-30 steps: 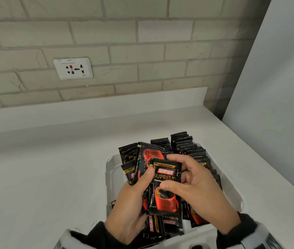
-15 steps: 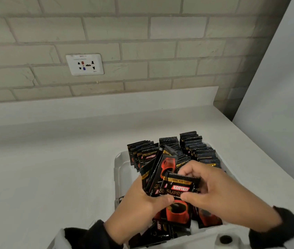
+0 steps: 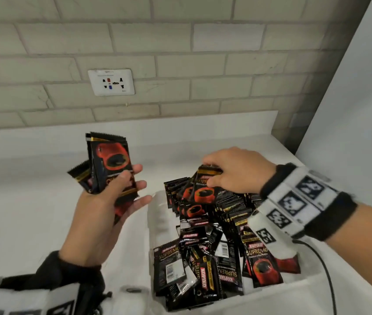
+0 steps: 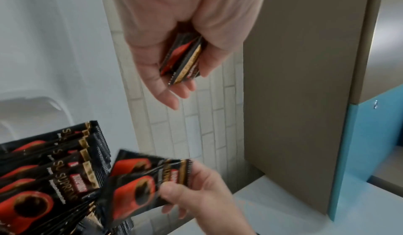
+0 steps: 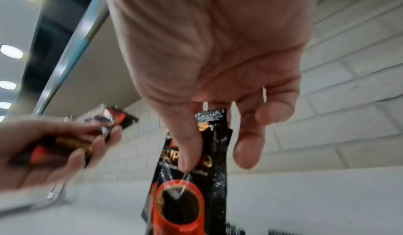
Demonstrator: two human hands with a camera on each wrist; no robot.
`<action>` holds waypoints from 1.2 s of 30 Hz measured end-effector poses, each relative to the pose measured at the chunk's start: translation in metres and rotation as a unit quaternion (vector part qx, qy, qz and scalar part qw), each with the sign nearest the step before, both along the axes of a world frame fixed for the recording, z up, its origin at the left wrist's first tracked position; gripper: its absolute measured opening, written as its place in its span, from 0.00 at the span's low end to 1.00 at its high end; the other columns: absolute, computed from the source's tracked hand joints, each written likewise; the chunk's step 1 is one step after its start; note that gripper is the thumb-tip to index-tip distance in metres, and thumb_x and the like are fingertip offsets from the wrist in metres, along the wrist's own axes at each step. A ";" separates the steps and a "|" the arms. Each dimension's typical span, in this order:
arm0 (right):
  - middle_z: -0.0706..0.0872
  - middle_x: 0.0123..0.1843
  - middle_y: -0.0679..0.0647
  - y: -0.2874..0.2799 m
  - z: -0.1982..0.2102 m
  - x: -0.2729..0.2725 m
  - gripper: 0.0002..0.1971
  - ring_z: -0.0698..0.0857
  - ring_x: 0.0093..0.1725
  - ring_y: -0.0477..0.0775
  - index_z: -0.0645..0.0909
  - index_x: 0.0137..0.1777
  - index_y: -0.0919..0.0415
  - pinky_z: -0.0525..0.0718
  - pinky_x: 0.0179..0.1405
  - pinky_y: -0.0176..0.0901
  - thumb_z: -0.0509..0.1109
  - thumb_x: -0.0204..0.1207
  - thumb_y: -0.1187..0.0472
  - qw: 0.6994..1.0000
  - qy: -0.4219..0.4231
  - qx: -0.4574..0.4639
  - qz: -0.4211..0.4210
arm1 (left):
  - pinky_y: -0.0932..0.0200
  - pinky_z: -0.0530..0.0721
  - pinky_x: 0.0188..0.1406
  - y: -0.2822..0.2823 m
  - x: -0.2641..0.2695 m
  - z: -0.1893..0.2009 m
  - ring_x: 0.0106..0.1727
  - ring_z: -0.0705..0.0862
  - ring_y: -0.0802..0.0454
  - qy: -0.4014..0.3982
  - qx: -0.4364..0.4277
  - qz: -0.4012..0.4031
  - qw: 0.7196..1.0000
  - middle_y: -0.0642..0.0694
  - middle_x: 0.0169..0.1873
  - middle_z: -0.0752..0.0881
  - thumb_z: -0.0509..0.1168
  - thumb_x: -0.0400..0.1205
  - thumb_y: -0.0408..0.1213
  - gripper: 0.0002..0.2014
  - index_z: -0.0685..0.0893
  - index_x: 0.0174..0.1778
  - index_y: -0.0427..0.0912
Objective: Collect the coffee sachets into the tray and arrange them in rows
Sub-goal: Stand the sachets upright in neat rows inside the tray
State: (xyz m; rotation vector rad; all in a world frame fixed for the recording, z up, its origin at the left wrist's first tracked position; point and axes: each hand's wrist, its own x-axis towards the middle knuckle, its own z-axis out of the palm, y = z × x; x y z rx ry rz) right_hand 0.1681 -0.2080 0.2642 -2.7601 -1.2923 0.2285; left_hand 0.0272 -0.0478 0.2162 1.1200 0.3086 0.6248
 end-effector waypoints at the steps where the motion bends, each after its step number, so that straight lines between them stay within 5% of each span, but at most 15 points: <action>1: 0.79 0.43 0.42 0.008 -0.007 0.000 0.14 0.78 0.49 0.49 0.76 0.64 0.47 0.74 0.47 0.43 0.65 0.79 0.53 0.999 -0.022 -0.029 0.022 | 0.55 0.90 0.33 0.002 -0.002 -0.002 0.34 0.88 0.56 0.002 -0.002 0.004 1.000 0.51 0.39 0.91 0.61 0.79 0.32 0.07 0.84 0.47 0.42; 6: 0.73 0.33 0.47 0.040 -0.038 -0.001 0.08 0.77 0.37 0.51 0.79 0.54 0.56 0.71 0.35 0.41 0.61 0.79 0.63 0.982 -0.110 -0.123 0.086 | 0.56 0.89 0.32 0.003 -0.007 -0.007 0.34 0.88 0.55 0.023 -0.008 -0.001 1.000 0.50 0.40 0.91 0.62 0.78 0.33 0.07 0.85 0.47 0.43; 11: 0.69 0.32 0.49 0.056 -0.054 -0.003 0.02 0.75 0.37 0.55 0.72 0.44 0.57 0.69 0.34 0.42 0.62 0.77 0.64 0.969 -0.120 -0.190 0.103 | 0.55 0.89 0.31 0.007 -0.012 -0.008 0.36 0.88 0.53 0.039 -0.005 -0.015 0.999 0.47 0.44 0.91 0.74 0.62 0.45 0.15 0.89 0.43 0.45; 16: 0.81 0.56 0.55 0.062 -0.065 0.004 0.14 0.82 0.54 0.59 0.77 0.63 0.56 0.71 0.42 0.44 0.64 0.78 0.62 0.980 -0.044 -0.175 0.080 | 0.55 0.90 0.32 0.007 -0.007 -0.012 0.34 0.88 0.54 0.057 -0.028 -0.026 0.998 0.48 0.41 0.91 0.62 0.76 0.33 0.08 0.85 0.48 0.43; 22: 0.78 0.47 0.50 0.063 -0.057 0.010 0.17 0.79 0.48 0.53 0.76 0.60 0.54 0.71 0.40 0.44 0.71 0.73 0.50 0.980 -0.010 -0.188 0.066 | 0.55 0.89 0.30 0.006 -0.004 -0.014 0.32 0.88 0.55 0.078 -0.054 -0.043 0.995 0.48 0.39 0.91 0.62 0.78 0.30 0.07 0.85 0.47 0.41; 27: 0.81 0.52 0.44 0.049 -0.041 0.011 0.25 0.78 0.51 0.49 0.73 0.65 0.48 0.72 0.38 0.40 0.75 0.69 0.49 0.977 0.037 -0.198 0.077 | 0.55 0.89 0.30 0.007 -0.004 -0.018 0.31 0.88 0.55 0.096 -0.064 -0.047 0.992 0.48 0.39 0.91 0.61 0.79 0.28 0.08 0.85 0.46 0.40; 30: 0.78 0.64 0.47 0.036 -0.035 0.003 0.31 0.78 0.57 0.49 0.67 0.72 0.46 0.78 0.50 0.45 0.75 0.70 0.53 0.966 0.051 -0.226 0.111 | 0.55 0.89 0.31 0.007 -0.004 -0.019 0.31 0.88 0.55 0.098 -0.066 -0.048 0.992 0.47 0.40 0.91 0.61 0.79 0.28 0.08 0.86 0.45 0.40; 36: 0.75 0.69 0.53 0.030 -0.052 -0.017 0.42 0.75 0.66 0.56 0.60 0.76 0.51 0.75 0.61 0.52 0.78 0.65 0.47 0.937 -0.014 -0.286 0.198 | 0.55 0.89 0.32 0.003 -0.004 -0.018 0.31 0.88 0.55 0.101 -0.059 -0.059 0.991 0.47 0.40 0.91 0.62 0.78 0.28 0.08 0.86 0.44 0.40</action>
